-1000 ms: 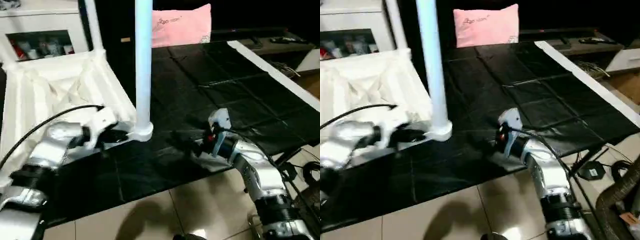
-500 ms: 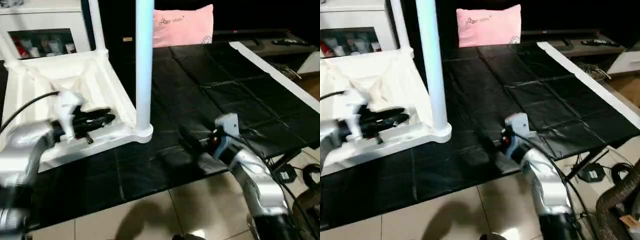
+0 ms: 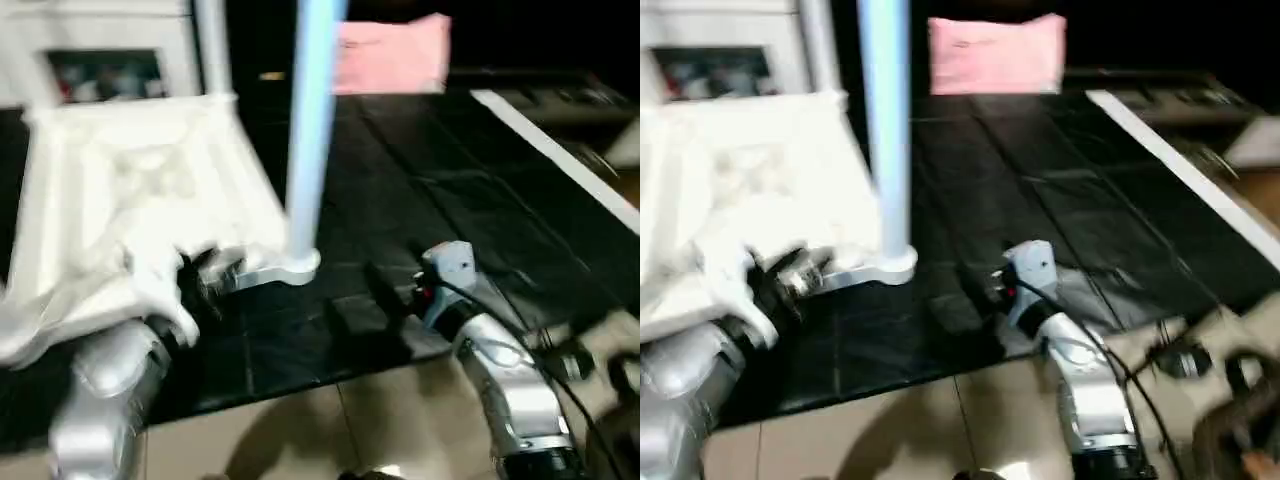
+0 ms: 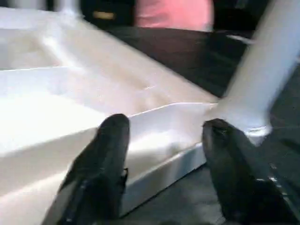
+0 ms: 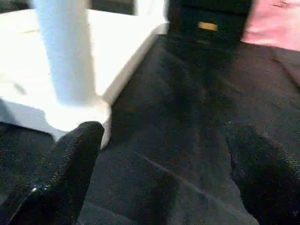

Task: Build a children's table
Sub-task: Rotate leg to tighten, then flip table

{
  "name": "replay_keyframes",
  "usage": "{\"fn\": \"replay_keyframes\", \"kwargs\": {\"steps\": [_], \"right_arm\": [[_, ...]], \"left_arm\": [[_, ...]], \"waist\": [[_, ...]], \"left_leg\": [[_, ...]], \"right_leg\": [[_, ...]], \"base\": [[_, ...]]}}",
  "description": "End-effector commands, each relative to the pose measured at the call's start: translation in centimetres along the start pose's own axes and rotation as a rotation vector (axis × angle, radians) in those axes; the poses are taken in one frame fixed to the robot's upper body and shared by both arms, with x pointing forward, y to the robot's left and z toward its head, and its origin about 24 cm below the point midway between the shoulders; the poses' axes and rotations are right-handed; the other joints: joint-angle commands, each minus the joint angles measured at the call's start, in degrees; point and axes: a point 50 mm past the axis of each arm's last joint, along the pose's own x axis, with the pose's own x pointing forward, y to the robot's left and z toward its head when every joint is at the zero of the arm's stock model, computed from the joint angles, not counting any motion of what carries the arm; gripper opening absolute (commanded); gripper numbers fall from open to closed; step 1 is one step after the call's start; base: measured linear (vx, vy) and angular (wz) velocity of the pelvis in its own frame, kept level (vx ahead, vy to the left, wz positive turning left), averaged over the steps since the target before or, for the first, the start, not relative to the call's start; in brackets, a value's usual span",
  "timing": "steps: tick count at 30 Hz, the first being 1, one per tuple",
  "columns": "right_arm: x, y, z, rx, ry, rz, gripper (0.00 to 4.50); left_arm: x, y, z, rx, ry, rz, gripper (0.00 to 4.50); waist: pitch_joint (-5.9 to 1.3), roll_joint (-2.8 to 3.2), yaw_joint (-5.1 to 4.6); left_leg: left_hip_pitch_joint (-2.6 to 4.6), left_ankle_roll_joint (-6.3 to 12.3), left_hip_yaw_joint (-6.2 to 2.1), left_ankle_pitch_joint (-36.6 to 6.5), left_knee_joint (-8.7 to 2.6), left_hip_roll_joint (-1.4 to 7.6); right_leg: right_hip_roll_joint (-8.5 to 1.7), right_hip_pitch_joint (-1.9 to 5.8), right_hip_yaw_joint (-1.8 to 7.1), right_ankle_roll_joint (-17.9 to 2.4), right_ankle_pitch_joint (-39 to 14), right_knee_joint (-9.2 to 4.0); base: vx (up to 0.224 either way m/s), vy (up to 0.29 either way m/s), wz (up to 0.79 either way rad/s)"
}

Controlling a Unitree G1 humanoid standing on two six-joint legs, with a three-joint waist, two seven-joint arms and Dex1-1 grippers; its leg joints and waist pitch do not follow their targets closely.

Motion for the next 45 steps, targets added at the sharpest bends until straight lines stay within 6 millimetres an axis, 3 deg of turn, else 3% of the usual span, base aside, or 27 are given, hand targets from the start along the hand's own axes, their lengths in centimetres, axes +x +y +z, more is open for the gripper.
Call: {"fn": "replay_keyframes", "kwargs": {"steps": [1, 2, 3, 4, 5, 6, 7, 8, 9, 10, 11, 12, 13, 14, 15, 16, 17, 19, 20, 22, 28, 29, 32, 35, 39, 43, 45], "right_arm": [[-0.6, -0.5, 0.1, -0.016, 0.002, -0.012, 4.5], [-0.6, -0.5, 0.0, -0.012, 0.001, -0.013, 4.5], [-0.6, -0.6, 0.0, 0.001, 0.001, -0.022, 4.5], [-0.7, -0.6, -0.1, 0.01, 0.001, -0.029, 4.5], [-0.7, -0.7, -0.1, 0.016, -0.001, -0.033, 4.5], [-0.7, -0.7, -0.1, 0.019, -0.002, -0.034, 4.5], [-0.7, -0.7, -0.1, 0.016, -0.002, -0.033, 4.5], [-0.7, -0.7, -0.2, 0.014, -0.001, -0.028, 4.5], [-0.7, -0.7, -0.2, 0.014, 0.0, -0.028, 4.5], [-0.7, -0.6, -0.3, 0.012, 0.003, -0.024, 4.5], [-0.7, -0.6, -0.3, 0.011, 0.004, -0.023, 4.5], [-0.7, -0.6, -0.4, 0.01, 0.004, -0.022, 4.5], [-0.7, -0.6, -0.4, 0.01, 0.004, -0.022, 4.5], [-0.8, -0.6, -0.4, 0.01, 0.004, -0.022, 4.5], [-0.8, -0.6, -0.4, 0.01, 0.004, -0.022, 4.5], [-0.8, -0.5, -0.4, 0.01, 0.005, -0.021, 4.5], [-0.8, -0.6, -0.5, 0.01, 0.009, -0.021, 4.5], [-0.9, -0.6, -0.6, 0.01, 0.011, -0.015, 4.5], [-0.9, -0.6, -0.6, 0.009, 0.011, -0.011, 4.5], [-1.0, -0.6, -0.5, 0.006, 0.007, -0.006, 4.5], [-1.0, -0.7, -0.4, 0.014, -0.009, 0.019, 4.5], [-1.0, -0.6, -0.3, 0.023, -0.013, 0.048, 4.5], [-1.0, 0.0, -0.3, 0.046, -0.011, 0.125, 4.5], [-1.0, 0.7, -0.3, 0.059, 0.004, 0.213, 4.5], [-0.7, 1.3, -0.3, 0.049, 0.023, 0.318, 4.5], [-0.2, 1.9, 0.1, 0.056, 0.017, 0.391, 4.5], [0.3, 2.0, 0.3, 0.049, 0.005, 0.403, 4.5]], "left_arm": [[0.2, -1.1, 0.6, 0.003, -0.047, -0.005, 2.94], [0.1, -1.1, 0.6, -0.006, -0.051, 0.022, 3.12], [-0.1, -0.9, 0.5, -0.004, -0.054, 0.045, 3.1], [-0.2, -0.8, 0.5, 0.002, -0.055, 0.06, 3.24], [-0.3, -0.7, 0.5, 0.012, -0.055, 0.071, 3.24], [-0.3, -0.6, 0.4, 0.021, -0.054, 0.078, 3.44], [-0.3, -0.5, 0.4, 0.031, -0.047, 0.09, 3.55], [-0.4, -0.3, 0.5, 0.036, -0.057, 0.098, 3.56], [-0.4, -0.3, 0.5, 0.036, -0.059, 0.099, 3.6], [-0.4, -0.1, 0.6, 0.04, -0.063, 0.111, 3.6], [-0.4, -0.1, 0.6, 0.041, -0.06, 0.117, 3.74], [-0.4, 0.0, 0.6, 0.044, -0.057, 0.123, 3.89], [-0.4, 0.0, 0.6, 0.047, -0.057, 0.128, 3.89], [-0.5, 0.2, 0.5, 0.052, -0.054, 0.147, 4.0], [-0.5, 0.2, 0.5, 0.053, -0.053, 0.152, 4.06], [-0.5, 0.4, 0.5, 0.053, -0.051, 0.164, 4.18], [-0.6, 0.7, 0.5, 0.057, -0.053, 0.194, 4.3], [-0.8, 1.1, 0.5, 0.056, -0.062, 0.225, 4.44], [-0.9, 1.3, 0.6, 0.051, -0.068, 0.232, 4.48], [-1.3, 2.0, 0.5, 0.061, -0.064, 0.276, 4.48], [-2.5, 3.9, 0.3, 0.024, -0.065, 0.418, 4.48], [-2.8, 4.2, 0.5, 0.023, -0.084, 0.444, 4.48], [-3.1, 4.5, 0.7, 0.037, -0.093, 0.478, 4.48], [-3.3, 4.6, 0.7, 0.058, -0.077, 0.499, 4.48], [-3.4, 3.9, 0.5, 0.046, -0.086, 0.501, 4.48], [-3.9, 3.5, 0.2, 0.036, -0.117, 0.536, 4.48], [-4.8, 4.3, -0.2, 0.041, -0.122, 0.666, 4.48]], "waist": [[-1.98, 2.03, 0.06], [-2.17, -0.16, 1.73], [-2.39, -1.48, 3.06], [-2.54, -2.34, 3.86], [-2.48, -2.28, 5.32], [-2.64, -3.31, 6.39], [-2.82, -2.16, 7.71], [-2.71, -1.96, 8.41], [-2.26, -1.19, 9.05], [-2.25, -1.16, 8.87], [-2.5, 0.04, 8.37], [-2.9, 0.59, 7.36], [-2.95, 0.97, 7.08], [-2.4, 1.16, 6.74], [-1.98, 1.03, 6.41], [-1.5, 0.18, 5.78], [-1.43, -0.05, 5.49], [-1.42, -0.09, 5.09], [-1.77, -0.42, 4.61], [-1.88, -0.6, 4.23], [-2.78, -1.03, 3.39], [-3.15, -1.06, 3.48], [-3.41, -1.3, 3.47], [-3.03, -1.17, 3.5], [-2.57, -0.94, 3.47], [-2.51, -1.09, 3.62], [-2.51, -1.17, 3.64]], "left_leg": [[-1.14, 17.36, -1.2, -16.23, -7.98, -0.12], [-3.77, 10.6, 2.7, -15.15, -2.28, -5.14], [0.36, 5.56, 7.9, -7.85, 5.43, -6.27], [-1.75, 5.9, 8.75, -6.06, 4.72, -5.5], [-1.01, 6.67, 9.67, -6.36, 3.82, -3.71], [-1.95, 9.64, 8.82, -8.68, 3.23, -2.55], [-1.64, 10.42, 8.1, -8.18, 3.71, -2.32], [-1.51, 11.0, 6.83, -7.26, 5.11, -1.77], [-1.31, 9.51, 6.32, -3.99, 4.28, -1.02], [-0.96, 9.09, 6.8, -1.64, 2.68, -1.13], [0.68, 9.88, 7.99, 2.82, -1.75, -0.36], [4.22, 12.35, 8.34, 1.77, -2.52, 2.39], [4.55, 12.38, 8.22, -0.29, -2.97, 3.65], [4.25, 9.02, 9.41, -8.73, -4.04, 4.07], [4.22, 6.7, 10.21, -14.15, -4.52, 3.36], [3.97, 2.51, 11.3, -22.93, -4.51, 1.13], [3.46, 2.09, 11.04, -23.53, -4.75, 0.73], [3.75, 2.24, 10.85, -24.1, -4.91, 0.74], [2.79, 2.9, 10.54, -20.61, -5.07, 0.67], [2.47, 3.22, 10.5, -18.73, -5.08, 0.74], [1.71, 5.64, 11.01, -9.27, -4.07, 0.58], [1.55, 7.25, 11.18, -4.65, -3.63, 0.5], [1.46, 9.67, 11.33, -0.4, -3.24, 0.39], [1.63, 10.52, 11.41, -3.35, -3.47, 0.8], [1.64, 7.88, 11.28, -9.25, -3.85, 0.88], [1.69, 7.08, 11.14, -10.72, -3.96, 0.91], [1.59, 7.06, 11.05, -10.92, -4.01, 0.99]], "right_leg": [[-1.61, 2.96, 3.06, -14.41, -10.01, -1.65], [-6.09, 3.98, 4.67, -10.8, -20.01, -7.2], [-9.5, 1.3, 3.66, 1.5, -39.37, -12.31], [-9.65, 3.04, 5.4, 6.83, -41.41, -11.94], [-11.33, 2.81, 10.21, 16.87, -46.3, -11.99], [-13.84, 5.19, 13.71, 15.58, -41.29, -10.37], [-15.53, 5.72, 15.08, 12.67, -37.35, -10.55], [-17.48, 5.64, 16.79, 4.16, -26.82, -10.8], [-15.8, 5.66, 14.58, -4.96, -16.05, -10.11], [-13.25, 5.37, 12.47, -7.32, -11.73, -9.26], [-6.8, 3.86, 7.97, -6.66, -6.5, -6.95], [-4.45, 1.16, 6.93, -4.48, -3.97, -5.3], [-4.44, 1.05, 6.88, -3.91, -3.45, -4.67], [-4.82, 1.29, 7.61, -3.1, -4.53, -5.53], [-5.06, 1.39, 7.94, -3.02, -6.67, -6.24], [-5.87, 1.8, 8.75, -0.9, -16.99, -7.71], [-6.18, 2.23, 9.09, 1.39, -21.83, -8.18], [-6.44, 2.13, 9.12, 2.97, -25.23, -8.89], [-6.76, 2.96, 9.25, 4.08, -24.19, -8.97], [-6.71, 3.02, 9.26, 4.09, -22.32, -8.77], [-6.49, 3.44, 9.42, 0.02, -7.57, -7.04], [-6.37, 3.6, 9.34, -1.72, -0.42, -6.12], [-6.07, 3.74, 9.24, -3.98, 8.03, -5.21], [-6.32, 3.56, 9.08, -4.48, 3.82, -5.86], [-6.56, 3.45, 9.2, -2.82, -6.4, -6.99], [-6.52, 3.31, 9.22, -1.64, -9.6, -7.45], [-6.55, 3.31, 9.19, -1.22, -10.19, -7.52]], "base": [[0.002, -0.162, 0.68], [-0.032, -0.143, 0.59], [-0.032, -0.143, 0.59], [-0.018, -0.152, 0.41], [0.003, -0.12, 0.21], [0.003, -0.12, 0.21], [0.002, -0.074, 0.21], [-0.002, -0.038, 0.2], [-0.002, -0.038, 0.2], [0.0, 0.0, 0.0], [-0.027, 0.052, 0.24], [-0.027, 0.052, 0.24], [-0.042, 0.074, 0.35], [-0.048, 0.071, 0.25], [-0.048, 0.071, 0.25], [-0.031, 0.058, 0.13], [0.0, 0.0, 0.0], [0.0, 0.0, 0.0], [0.0, 0.0, 0.0], [0.0, 0.0, 0.0], [0.009, -0.001, 0.0], [0.061, -0.003, 0.0], [0.039, -0.001, 0.0], [0.0, 0.0, 0.0], [0.0, 0.0, 0.0], [0.0, 0.0, 0.0], [0.0, 0.0, 0.0]]}}
